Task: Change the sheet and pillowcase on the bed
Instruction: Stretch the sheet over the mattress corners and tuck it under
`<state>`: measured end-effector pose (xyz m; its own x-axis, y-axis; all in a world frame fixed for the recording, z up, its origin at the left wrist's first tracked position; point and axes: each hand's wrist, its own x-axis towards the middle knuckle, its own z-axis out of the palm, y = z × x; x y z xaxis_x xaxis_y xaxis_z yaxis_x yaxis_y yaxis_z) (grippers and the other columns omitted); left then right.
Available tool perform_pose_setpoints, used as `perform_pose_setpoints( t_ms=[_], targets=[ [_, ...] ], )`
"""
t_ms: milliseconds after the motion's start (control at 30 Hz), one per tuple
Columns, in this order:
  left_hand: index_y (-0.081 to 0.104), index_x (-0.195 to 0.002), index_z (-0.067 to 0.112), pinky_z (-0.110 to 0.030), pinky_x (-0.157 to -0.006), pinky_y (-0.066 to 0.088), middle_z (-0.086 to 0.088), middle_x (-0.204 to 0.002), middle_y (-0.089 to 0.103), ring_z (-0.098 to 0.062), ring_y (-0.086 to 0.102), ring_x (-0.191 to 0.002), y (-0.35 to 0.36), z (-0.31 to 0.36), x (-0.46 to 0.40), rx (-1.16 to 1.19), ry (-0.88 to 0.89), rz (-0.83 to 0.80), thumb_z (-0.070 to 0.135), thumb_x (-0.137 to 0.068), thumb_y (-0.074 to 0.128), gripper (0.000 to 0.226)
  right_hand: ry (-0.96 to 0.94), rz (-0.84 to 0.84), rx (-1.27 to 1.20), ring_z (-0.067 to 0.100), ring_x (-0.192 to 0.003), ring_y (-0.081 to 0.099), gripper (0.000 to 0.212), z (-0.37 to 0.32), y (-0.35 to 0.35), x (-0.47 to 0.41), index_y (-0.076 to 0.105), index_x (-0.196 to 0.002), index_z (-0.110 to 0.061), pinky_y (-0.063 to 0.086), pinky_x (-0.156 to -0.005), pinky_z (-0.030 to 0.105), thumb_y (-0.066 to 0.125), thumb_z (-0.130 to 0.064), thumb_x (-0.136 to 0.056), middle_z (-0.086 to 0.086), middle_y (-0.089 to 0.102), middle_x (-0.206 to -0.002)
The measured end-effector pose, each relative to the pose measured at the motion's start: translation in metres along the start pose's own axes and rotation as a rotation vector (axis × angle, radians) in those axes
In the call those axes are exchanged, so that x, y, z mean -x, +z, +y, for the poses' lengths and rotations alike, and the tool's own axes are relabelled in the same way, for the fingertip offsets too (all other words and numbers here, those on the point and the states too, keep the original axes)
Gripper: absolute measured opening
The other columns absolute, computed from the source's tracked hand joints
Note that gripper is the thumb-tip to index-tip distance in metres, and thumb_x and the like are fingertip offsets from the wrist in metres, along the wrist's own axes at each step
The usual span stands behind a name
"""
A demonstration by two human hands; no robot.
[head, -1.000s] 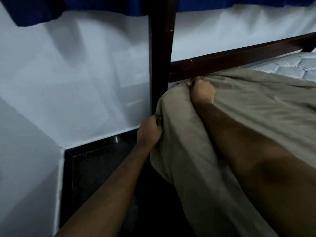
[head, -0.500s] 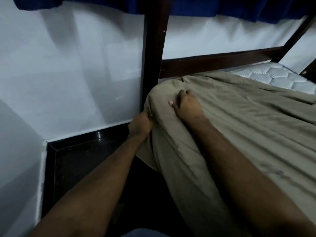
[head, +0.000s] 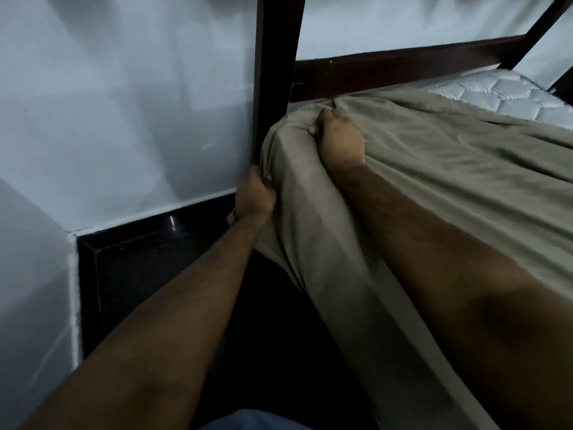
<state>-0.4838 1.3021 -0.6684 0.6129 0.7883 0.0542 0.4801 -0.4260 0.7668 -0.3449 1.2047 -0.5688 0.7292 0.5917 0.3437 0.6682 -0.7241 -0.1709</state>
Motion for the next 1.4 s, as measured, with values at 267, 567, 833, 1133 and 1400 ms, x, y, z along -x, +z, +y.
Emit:
perform_pose_setpoints(
  t_ms=[267,567,833,1133,1400],
  targets=[
    [0.057,-0.127,0.02,-0.049,-0.112,0.04,-0.01,-0.134,0.059,-0.032,0.053,-0.129,0.052,-0.07,0.071,0.197,0.123,-0.298,0.041,-0.095,0.049,0.039,0.097,-0.071,0.113,0.037,-0.124,0.048,0.038,-0.033,-0.011,0.051,0.045,-0.138,-0.006,0.043,-0.094,0.046,0.032,-0.018,-0.104,0.018,0.048,-0.137],
    [0.066,-0.117,0.001,-0.05,-0.091,0.051,-0.022,-0.125,0.064,-0.04,0.057,-0.122,0.003,-0.1,0.014,-0.64,1.07,-0.382,0.031,-0.093,0.042,0.046,-0.152,-0.116,0.046,0.034,-0.129,0.053,0.058,-0.061,0.068,0.248,0.047,-0.145,-0.001,0.046,-0.105,0.039,0.039,-0.008,-0.088,0.018,0.039,-0.155],
    [0.072,-0.089,0.009,-0.041,-0.077,0.05,-0.016,-0.085,0.068,-0.035,0.06,-0.08,-0.002,-0.087,-0.012,-0.563,1.412,-0.487,0.033,-0.104,0.04,0.042,0.069,-0.29,0.021,0.032,-0.136,0.046,0.062,-0.086,0.093,0.251,0.036,-0.149,0.005,0.035,-0.116,0.035,0.056,-0.013,-0.093,0.023,0.044,-0.15],
    [0.051,-0.136,0.0,-0.046,-0.118,0.03,-0.024,-0.14,0.05,-0.039,0.043,-0.135,0.018,-0.118,0.007,-0.508,1.192,-0.583,0.034,-0.103,0.035,0.051,0.211,-0.24,0.145,0.031,-0.145,0.036,0.072,-0.074,0.114,0.268,0.028,-0.155,-0.006,0.016,-0.119,0.034,0.056,-0.039,-0.098,0.017,0.039,-0.156],
    [0.063,-0.103,0.0,-0.048,-0.093,0.051,-0.026,-0.106,0.062,-0.04,0.059,-0.103,0.019,-0.108,-0.001,-0.369,1.274,-0.501,0.024,-0.104,0.039,0.034,0.268,-0.292,0.144,0.039,-0.147,0.028,0.069,-0.064,0.127,0.244,0.019,-0.157,-0.009,0.022,-0.12,0.048,0.046,-0.031,-0.097,0.024,0.031,-0.158]
  ],
)
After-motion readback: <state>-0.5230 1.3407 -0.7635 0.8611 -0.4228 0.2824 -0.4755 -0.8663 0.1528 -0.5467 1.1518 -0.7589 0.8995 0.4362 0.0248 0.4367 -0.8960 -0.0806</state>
